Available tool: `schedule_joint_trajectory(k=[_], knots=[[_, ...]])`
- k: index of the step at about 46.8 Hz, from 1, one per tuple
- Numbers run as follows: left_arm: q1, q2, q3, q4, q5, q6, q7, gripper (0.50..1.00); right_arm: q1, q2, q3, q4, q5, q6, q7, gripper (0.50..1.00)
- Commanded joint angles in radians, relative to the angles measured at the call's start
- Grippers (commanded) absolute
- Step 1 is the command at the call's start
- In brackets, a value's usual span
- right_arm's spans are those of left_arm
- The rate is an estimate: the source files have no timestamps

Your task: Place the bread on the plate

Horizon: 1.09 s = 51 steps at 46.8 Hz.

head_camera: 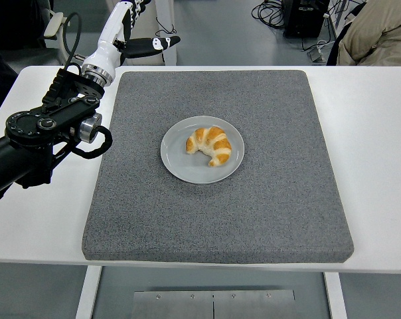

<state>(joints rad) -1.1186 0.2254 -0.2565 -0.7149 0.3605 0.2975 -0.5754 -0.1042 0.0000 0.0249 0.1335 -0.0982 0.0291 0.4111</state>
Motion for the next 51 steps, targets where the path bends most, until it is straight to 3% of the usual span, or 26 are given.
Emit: schedule_joint_trajectory(k=[1, 12, 17, 31, 36, 51], knots=[[0.022, -0.009, -0.052, 0.014, -0.012, 0.000, 0.000, 0.983, 0.000, 0.000, 0.000, 0.000, 0.000, 0.000, 0.000, 1.000], [0.054, -0.026, -0.109, 0.098, -0.112, -0.015, 0.005, 0.981, 0.001, 0.000, 0.001, 0.005, 0.000, 0.003, 0.000, 1.000], [0.054, -0.038, -0.118, 0.150, -0.162, -0.052, 0.003, 0.981, 0.001, 0.000, 0.001, 0.003, 0.000, 0.002, 0.000, 1.000], [0.054, -0.106, -0.213, 0.348, -0.247, -0.270, 0.008, 0.981, 0.000, 0.000, 0.000, 0.002, 0.000, 0.002, 0.000, 1.000], [0.054, -0.139, -0.251, 0.400, -0.279, -0.353, 0.032, 0.981, 0.001, 0.000, 0.001, 0.005, 0.000, 0.003, 0.000, 1.000], [0.063, -0.167, -0.300, 0.430, -0.331, -0.360, 0.143, 0.981, 0.001, 0.000, 0.003, 0.012, 0.000, 0.005, 0.000, 1.000]])
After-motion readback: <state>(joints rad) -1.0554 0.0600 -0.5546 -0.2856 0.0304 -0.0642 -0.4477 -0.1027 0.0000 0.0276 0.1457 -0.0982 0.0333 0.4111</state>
